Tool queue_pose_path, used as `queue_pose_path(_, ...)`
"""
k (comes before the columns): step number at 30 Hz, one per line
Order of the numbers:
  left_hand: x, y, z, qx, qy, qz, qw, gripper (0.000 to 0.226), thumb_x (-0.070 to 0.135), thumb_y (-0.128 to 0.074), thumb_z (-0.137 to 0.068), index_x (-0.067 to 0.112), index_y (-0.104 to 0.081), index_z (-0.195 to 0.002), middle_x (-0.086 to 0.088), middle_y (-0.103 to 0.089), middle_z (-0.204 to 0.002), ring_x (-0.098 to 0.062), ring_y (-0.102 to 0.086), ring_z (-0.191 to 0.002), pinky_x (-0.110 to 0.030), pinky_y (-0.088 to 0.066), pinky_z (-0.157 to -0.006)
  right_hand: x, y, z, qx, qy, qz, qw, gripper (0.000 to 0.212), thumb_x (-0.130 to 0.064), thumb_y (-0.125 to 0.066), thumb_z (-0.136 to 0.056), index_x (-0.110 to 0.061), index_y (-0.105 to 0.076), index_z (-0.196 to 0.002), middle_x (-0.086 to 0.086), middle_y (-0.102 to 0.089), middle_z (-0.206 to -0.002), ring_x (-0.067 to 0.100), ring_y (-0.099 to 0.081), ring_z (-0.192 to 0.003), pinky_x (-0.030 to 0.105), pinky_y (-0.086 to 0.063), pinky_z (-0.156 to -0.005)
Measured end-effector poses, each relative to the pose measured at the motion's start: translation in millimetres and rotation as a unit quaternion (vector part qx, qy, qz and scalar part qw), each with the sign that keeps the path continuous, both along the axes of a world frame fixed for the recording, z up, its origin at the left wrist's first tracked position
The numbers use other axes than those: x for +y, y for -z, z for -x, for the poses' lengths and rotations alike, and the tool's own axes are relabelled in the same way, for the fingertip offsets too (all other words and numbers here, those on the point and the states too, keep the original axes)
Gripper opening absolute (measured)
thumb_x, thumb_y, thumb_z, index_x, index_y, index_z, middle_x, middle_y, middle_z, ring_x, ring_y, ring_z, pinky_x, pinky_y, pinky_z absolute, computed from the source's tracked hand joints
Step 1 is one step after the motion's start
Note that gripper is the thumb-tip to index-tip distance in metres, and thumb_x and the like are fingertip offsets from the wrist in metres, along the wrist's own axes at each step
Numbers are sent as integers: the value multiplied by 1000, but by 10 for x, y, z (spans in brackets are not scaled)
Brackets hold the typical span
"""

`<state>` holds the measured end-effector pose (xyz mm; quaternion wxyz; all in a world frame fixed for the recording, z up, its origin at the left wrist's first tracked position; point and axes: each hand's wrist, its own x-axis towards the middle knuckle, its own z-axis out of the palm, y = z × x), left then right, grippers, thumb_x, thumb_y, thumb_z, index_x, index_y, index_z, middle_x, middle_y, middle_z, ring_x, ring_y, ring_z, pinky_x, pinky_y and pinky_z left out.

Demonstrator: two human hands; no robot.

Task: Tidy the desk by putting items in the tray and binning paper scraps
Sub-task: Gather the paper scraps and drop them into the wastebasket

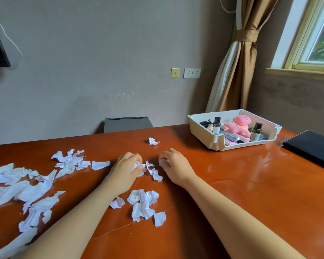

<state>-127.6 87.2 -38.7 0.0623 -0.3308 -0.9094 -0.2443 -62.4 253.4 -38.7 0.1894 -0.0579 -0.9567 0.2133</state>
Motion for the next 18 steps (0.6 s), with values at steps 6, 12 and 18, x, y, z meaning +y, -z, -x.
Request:
queue_pose_path(6,-3,11,-14,16,-22,9,1000,18,22,-44,-98,18,-54,-113,0,-55,-120,-13,-54,-103,-16,-48,-81,-23,-22,-114,-1,60,-24,998,18,-20,-50,-94,-14,-64,-105,5,-60,-110,19,-52,-101,22,-41,-77)
queue_pose_path(12,-48,48,-21,41,-49,70,995,43,37,-38,-98,34,-33,-140,6,-35,-145,-18,-32,-133,-42,-29,-112,12,-13,-264,-90,178,-67,978,51,-59,-39,-90,-31,-45,-133,2,-42,-142,27,-33,-134,45,-26,-110)
queue_pose_path(18,-21,-3,-57,9,7,44,999,31,22,-40,-100,31,-49,-127,7,-43,-139,-14,-36,-128,-34,-34,-107,2,-16,-279,-43,95,-39,994,26,-33,-47,-95,-25,-57,-118,2,-53,-123,22,-44,-112,31,-40,-87)
